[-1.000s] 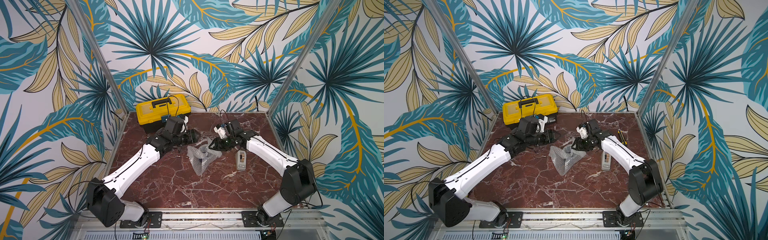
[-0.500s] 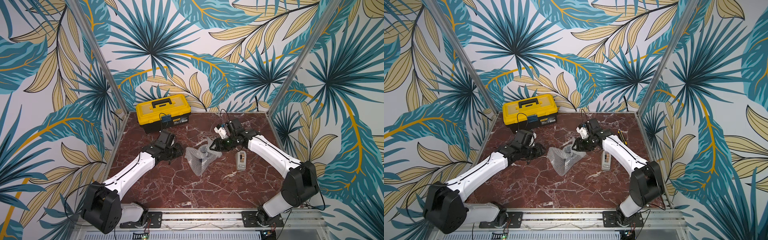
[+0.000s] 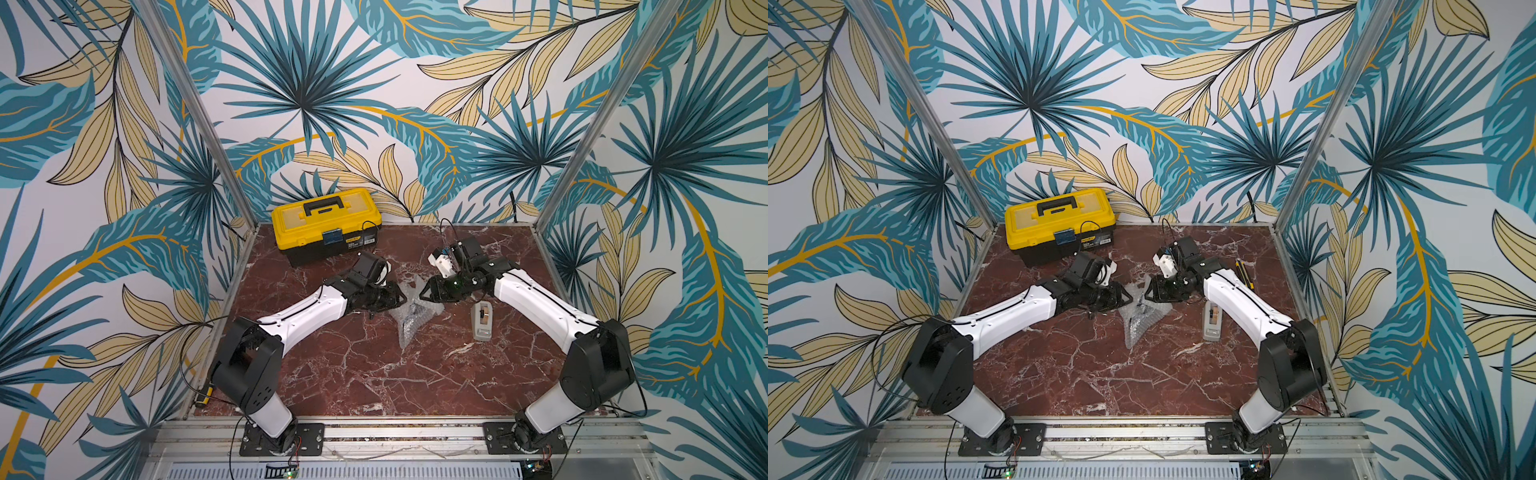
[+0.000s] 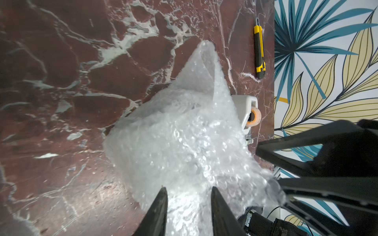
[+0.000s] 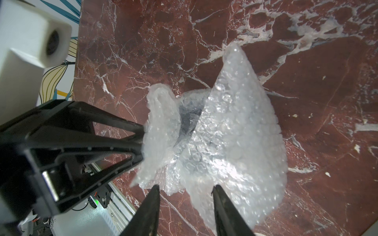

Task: Wrap mugs in bubble wrap
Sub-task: Stick the tape on the bubble wrap.

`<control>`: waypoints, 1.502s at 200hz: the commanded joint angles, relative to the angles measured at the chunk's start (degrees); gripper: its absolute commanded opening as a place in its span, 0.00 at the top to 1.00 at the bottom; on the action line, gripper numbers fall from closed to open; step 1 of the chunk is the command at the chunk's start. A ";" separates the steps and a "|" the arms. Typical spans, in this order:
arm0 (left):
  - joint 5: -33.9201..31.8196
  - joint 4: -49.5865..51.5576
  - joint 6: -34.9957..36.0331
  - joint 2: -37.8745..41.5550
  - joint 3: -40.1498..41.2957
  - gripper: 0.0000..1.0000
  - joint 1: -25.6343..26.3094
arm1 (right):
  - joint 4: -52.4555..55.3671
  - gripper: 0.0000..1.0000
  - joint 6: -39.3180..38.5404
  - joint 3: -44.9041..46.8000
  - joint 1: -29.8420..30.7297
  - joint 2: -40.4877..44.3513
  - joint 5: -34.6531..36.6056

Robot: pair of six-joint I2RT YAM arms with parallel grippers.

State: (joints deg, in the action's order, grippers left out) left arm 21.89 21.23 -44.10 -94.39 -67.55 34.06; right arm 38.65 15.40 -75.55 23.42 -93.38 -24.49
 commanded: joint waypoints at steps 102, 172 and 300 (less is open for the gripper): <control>-1.04 0.22 1.88 -10.92 -8.17 0.64 1.52 | -4.52 0.56 0.46 -1.79 -0.59 -6.38 -3.63; -2.55 2.19 2.43 -12.49 -8.23 0.68 2.00 | -7.37 0.80 2.26 -1.76 -0.02 -13.05 -2.05; -3.77 3.48 3.65 -15.00 -8.72 0.77 2.06 | -5.76 0.90 3.94 -0.64 1.80 -11.01 1.64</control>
State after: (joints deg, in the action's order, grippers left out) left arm 20.16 21.45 -41.71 -106.76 -75.07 35.97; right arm 31.44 18.61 -77.23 25.17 -107.53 -25.17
